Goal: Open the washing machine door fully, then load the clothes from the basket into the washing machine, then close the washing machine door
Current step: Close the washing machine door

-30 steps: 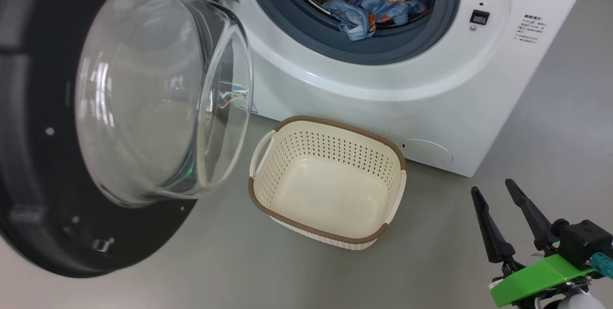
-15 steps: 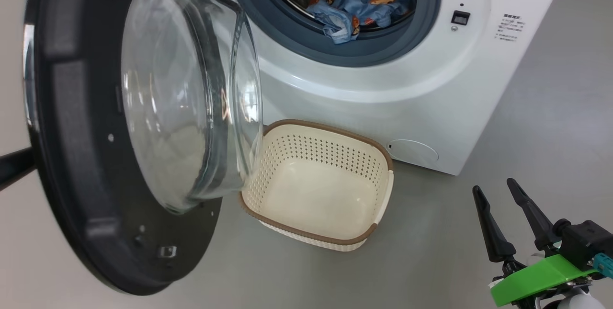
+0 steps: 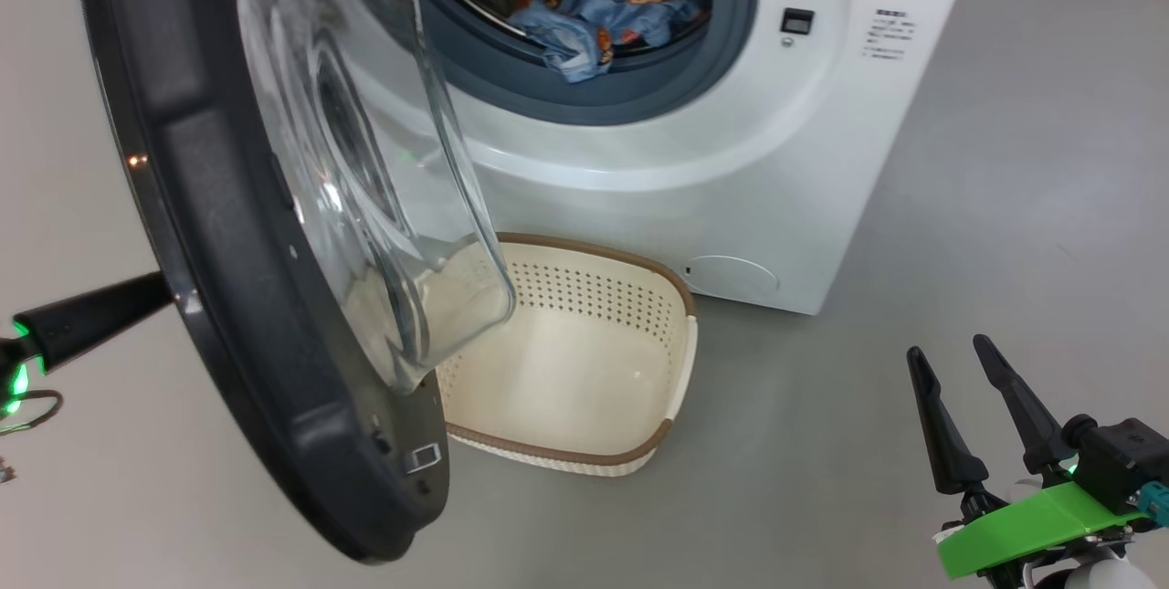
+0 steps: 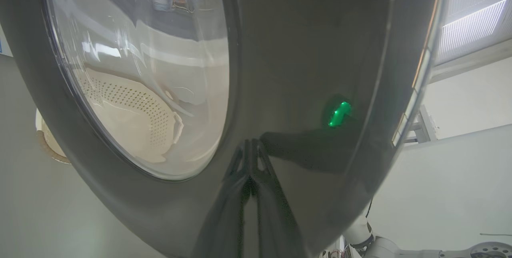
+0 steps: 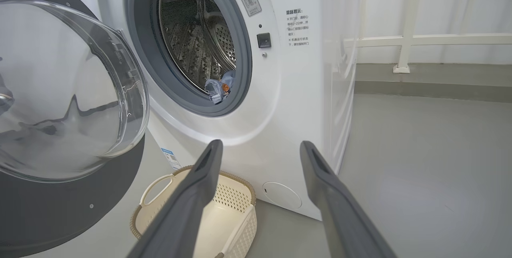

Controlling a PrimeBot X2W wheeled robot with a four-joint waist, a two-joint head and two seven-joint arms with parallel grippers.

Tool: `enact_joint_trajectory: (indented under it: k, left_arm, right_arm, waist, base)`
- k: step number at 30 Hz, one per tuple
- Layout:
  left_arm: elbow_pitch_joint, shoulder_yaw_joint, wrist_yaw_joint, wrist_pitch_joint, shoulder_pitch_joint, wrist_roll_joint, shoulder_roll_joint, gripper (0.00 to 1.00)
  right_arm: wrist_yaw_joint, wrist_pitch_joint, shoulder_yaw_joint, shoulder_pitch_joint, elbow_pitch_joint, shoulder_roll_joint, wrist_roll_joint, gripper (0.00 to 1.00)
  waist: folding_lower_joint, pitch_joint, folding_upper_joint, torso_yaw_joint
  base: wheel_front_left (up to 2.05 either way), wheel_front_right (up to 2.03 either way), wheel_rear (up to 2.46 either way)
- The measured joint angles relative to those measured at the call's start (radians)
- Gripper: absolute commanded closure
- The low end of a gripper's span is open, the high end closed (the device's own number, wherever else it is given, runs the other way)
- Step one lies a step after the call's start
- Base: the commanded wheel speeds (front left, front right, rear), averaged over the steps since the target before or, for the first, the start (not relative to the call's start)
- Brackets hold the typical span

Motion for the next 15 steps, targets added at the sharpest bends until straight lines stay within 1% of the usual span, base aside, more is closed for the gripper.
enact_joint_trajectory:
  k: [9,15]
  left_arm:
    - [-0.023,-0.028,0.0,-0.013,-0.022,0.011,-0.039,1.0]
    - [-0.022,-0.041,0.0,-0.033,-0.049,0.025,-0.053,1.0]
  right_arm:
    - [0.0,0.0,-0.009,0.0,-0.005,0.005,-0.001,0.0]
    - [0.0,0.0,-0.02,-0.001,-0.01,0.012,-0.002,0.0]
  waist:
    - [0.0,0.012,0.0,-0.067]
    - [0.0,0.02,0.0,-0.108]
  base:
    - [0.0,0.0,0.0]
    - [0.0,0.0,0.0]
